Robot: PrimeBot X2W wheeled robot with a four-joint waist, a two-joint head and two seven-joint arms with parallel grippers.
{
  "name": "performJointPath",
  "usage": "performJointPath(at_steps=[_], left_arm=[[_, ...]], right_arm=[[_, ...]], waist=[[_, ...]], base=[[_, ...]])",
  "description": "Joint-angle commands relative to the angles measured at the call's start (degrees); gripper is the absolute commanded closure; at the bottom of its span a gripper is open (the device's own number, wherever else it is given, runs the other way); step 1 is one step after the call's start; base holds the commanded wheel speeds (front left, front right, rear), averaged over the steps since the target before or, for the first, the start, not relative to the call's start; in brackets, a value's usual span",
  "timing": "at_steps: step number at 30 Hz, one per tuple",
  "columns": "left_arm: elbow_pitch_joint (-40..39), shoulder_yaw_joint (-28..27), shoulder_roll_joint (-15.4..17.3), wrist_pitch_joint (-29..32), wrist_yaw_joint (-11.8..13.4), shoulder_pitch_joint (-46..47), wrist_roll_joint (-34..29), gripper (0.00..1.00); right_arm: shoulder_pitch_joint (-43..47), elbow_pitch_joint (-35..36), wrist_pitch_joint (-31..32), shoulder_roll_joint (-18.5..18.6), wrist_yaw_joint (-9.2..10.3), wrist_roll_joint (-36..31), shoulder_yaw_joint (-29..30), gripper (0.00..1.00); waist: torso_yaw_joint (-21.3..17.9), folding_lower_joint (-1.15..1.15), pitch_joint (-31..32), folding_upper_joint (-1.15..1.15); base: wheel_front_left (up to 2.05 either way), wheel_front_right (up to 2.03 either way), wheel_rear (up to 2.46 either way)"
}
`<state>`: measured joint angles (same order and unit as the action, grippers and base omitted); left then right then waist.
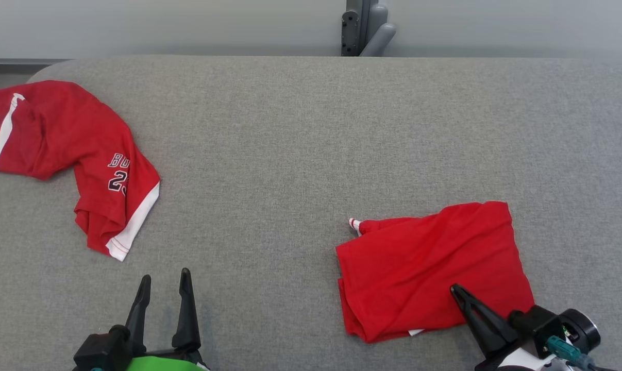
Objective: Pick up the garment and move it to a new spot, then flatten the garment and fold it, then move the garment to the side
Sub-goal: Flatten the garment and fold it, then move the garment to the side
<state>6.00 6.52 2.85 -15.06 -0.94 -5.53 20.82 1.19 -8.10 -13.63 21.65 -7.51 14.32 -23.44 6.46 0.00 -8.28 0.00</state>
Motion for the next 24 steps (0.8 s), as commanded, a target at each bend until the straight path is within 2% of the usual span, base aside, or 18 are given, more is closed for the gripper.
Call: performJointPath(at_steps=[1, 4, 5, 6, 7, 8, 19, 24], left_arm=[[0.06, 0.04, 0.10, -0.13, 0.41, -1.09, 0.23, 0.00], [0.01, -0.11, 0.10, -0.13, 0.54, -2.01, 0.45, 0.00], [0.11, -0.12, 0.10, -0.13, 0.47, -2.37, 0.43, 0.00], [0.27, -0.06, 0.09, -0.13, 0.34, -2.68, 0.26, 0.00], [0.27, -0.07, 0.10, -0.13, 0.26, -2.99, 0.03, 0.00], [0.38, -0.09, 0.10, -0.13, 0.21, -3.34, -0.21, 0.00], [1.51, -2.32, 0.10, -0.13, -2.55, -6.10, -4.98, 0.00], [1.23, -2.78, 0.09, -0.13, -3.63, -6.59, -7.31, 0.00]], right_arm=[[2.07, 0.67, -0.55, -1.37, 0.05, -0.52, 2.41, 1.00], [4.27, 1.00, -1.12, -3.43, 0.06, -2.14, 6.77, 1.00], [4.90, 1.03, -1.26, -4.34, 0.06, -2.91, 8.61, 0.88], [5.67, 0.90, -1.32, -5.09, 0.05, -3.74, 10.14, 0.60], [6.29, 0.72, -1.47, -5.93, 0.06, -4.38, 11.63, 0.16], [6.84, 0.46, -1.54, -6.66, 0.06, -5.09, 13.06, 0.00], [9.79, -0.99, -1.61, -12.37, 0.07, -6.66, 30.32, 0.00], [9.69, -1.56, -1.62, -12.69, 0.07, -7.98, 33.71, 0.00]], waist=[[0.24, 0.00, 0.85, 0.00], [-0.20, 0.00, 1.99, 0.00], [-0.43, 0.00, 2.40, 0.00], [-0.62, 0.00, 2.86, 0.00], [-0.87, 0.00, 3.30, 0.00], [-1.16, 0.00, 3.80, 0.00], [-4.08, 0.00, 8.34, 0.00], [-5.13, 0.00, 8.68, 0.00]], base=[[0.00, 0.00, 0.00], [0.00, 0.00, 0.00], [0.00, 0.00, 0.00], [0.00, 0.00, 0.00], [0.00, 0.00, 0.00], [0.00, 0.00, 0.00], [0.00, 0.00, 0.00], [0.00, 0.00, 0.00]])
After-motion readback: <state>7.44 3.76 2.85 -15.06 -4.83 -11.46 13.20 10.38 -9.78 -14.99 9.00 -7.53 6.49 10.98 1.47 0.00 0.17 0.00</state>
